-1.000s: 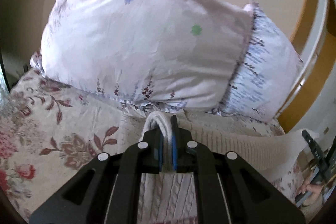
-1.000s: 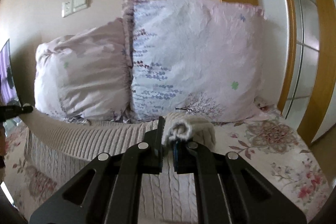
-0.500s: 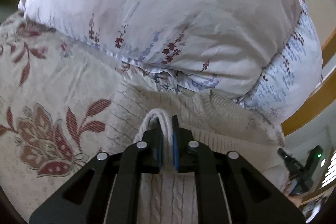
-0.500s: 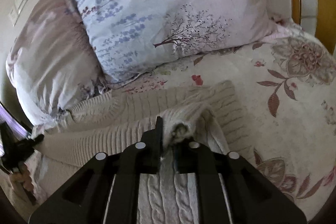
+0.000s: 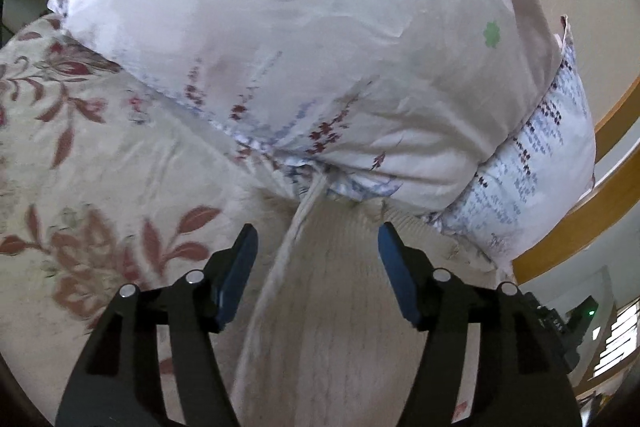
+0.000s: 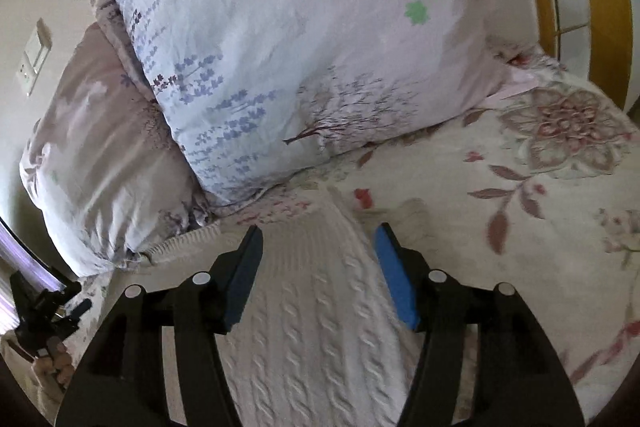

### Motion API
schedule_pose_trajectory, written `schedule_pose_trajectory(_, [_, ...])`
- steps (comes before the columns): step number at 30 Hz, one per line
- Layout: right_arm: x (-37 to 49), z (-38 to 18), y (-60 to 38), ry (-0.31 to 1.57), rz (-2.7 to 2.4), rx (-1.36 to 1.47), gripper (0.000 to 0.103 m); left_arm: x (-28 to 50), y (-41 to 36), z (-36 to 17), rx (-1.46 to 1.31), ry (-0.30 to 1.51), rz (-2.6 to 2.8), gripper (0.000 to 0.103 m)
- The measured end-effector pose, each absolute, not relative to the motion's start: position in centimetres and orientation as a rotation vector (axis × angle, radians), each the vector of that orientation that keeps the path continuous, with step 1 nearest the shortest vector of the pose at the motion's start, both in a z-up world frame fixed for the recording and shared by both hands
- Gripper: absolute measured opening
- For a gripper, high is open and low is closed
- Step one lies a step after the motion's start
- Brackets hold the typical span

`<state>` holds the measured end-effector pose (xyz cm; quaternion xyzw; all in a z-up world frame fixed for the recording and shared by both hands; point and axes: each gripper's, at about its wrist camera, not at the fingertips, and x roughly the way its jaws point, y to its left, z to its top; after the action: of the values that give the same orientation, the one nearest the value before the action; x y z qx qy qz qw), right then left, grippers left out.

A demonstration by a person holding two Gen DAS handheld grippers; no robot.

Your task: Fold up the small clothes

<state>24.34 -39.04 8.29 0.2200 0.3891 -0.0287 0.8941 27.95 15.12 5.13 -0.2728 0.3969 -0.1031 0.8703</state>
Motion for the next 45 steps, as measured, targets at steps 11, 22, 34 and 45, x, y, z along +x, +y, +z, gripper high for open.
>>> schedule_pose_trajectory(11, [20.6, 6.3, -40.1, 0.92, -0.035, 0.394, 0.038, 23.6, 14.7, 4.6, -0.399, 0.86, -0.217, 0.052])
schedule_pose_trajectory(22, [19.8, 4.6, -39.0, 0.965, -0.056, 0.288, 0.01, 23.5, 13.6, 2.0, -0.346, 0.937, -0.206, 0.013])
schedule_pose_trajectory(34, [17.4, 6.0, -38.6, 0.939, -0.08, 0.308, 0.009, 22.3, 14.8, 2.1, -0.386, 0.944, -0.235, 0.007])
schedule_pose_trajectory(45, [18.3, 4.8, -38.2, 0.992, -0.147, 0.247, 0.01, 22.0, 14.5, 1.8, -0.362, 0.935, -0.225, 0.014])
